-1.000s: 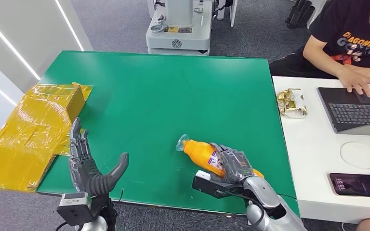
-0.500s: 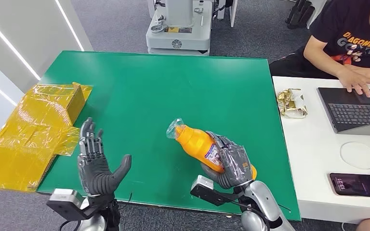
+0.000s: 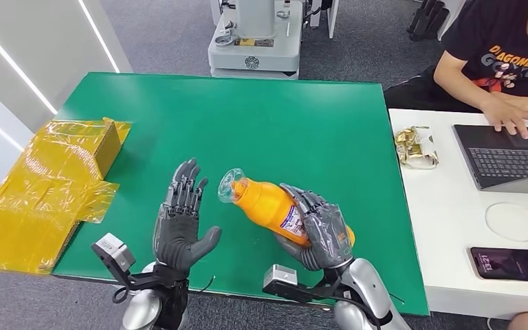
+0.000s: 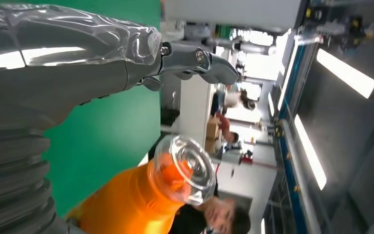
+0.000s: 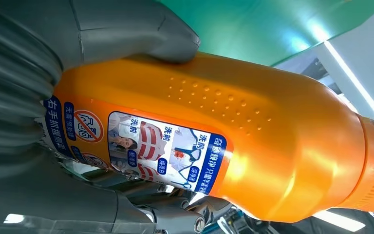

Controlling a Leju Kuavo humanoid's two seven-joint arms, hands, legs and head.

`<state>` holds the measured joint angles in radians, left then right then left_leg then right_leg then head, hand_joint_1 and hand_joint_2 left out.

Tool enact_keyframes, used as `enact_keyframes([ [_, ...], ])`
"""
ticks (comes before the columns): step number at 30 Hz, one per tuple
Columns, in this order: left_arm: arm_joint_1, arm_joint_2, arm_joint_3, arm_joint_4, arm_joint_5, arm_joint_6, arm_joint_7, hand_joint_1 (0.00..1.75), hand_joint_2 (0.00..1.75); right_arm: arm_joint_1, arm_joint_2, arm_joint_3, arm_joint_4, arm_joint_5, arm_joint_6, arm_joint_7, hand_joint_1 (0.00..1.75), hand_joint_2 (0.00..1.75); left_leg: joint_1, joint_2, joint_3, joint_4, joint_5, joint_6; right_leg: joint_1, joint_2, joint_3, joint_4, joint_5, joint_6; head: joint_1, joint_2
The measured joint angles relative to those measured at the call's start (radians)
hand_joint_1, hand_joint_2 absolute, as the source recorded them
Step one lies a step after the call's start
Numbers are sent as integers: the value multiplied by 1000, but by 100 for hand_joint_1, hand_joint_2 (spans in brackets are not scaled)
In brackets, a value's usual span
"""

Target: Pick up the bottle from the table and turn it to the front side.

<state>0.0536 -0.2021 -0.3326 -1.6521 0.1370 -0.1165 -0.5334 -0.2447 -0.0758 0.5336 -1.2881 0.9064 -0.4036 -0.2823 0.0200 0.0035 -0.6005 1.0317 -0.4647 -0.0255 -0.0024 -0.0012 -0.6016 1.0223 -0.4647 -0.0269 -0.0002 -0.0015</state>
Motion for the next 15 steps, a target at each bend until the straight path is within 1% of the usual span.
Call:
enact_keyframes([
  [4,-29,7,-16,38,-1,-23,2,0,175,17,11,-6,-2,19,6,-10,175,175,0,0,0,0,0,0,0,0,0,0,0,0,0,0],
  [10,-57,15,-21,68,4,-45,2,0,175,19,26,-8,4,26,85,-28,175,175,0,0,0,0,0,0,0,0,0,0,0,0,0,0],
  [15,-64,17,-21,80,11,-64,5,0,175,15,31,-8,22,22,113,-47,175,175,0,0,0,0,0,0,0,0,0,0,0,0,0,0],
])
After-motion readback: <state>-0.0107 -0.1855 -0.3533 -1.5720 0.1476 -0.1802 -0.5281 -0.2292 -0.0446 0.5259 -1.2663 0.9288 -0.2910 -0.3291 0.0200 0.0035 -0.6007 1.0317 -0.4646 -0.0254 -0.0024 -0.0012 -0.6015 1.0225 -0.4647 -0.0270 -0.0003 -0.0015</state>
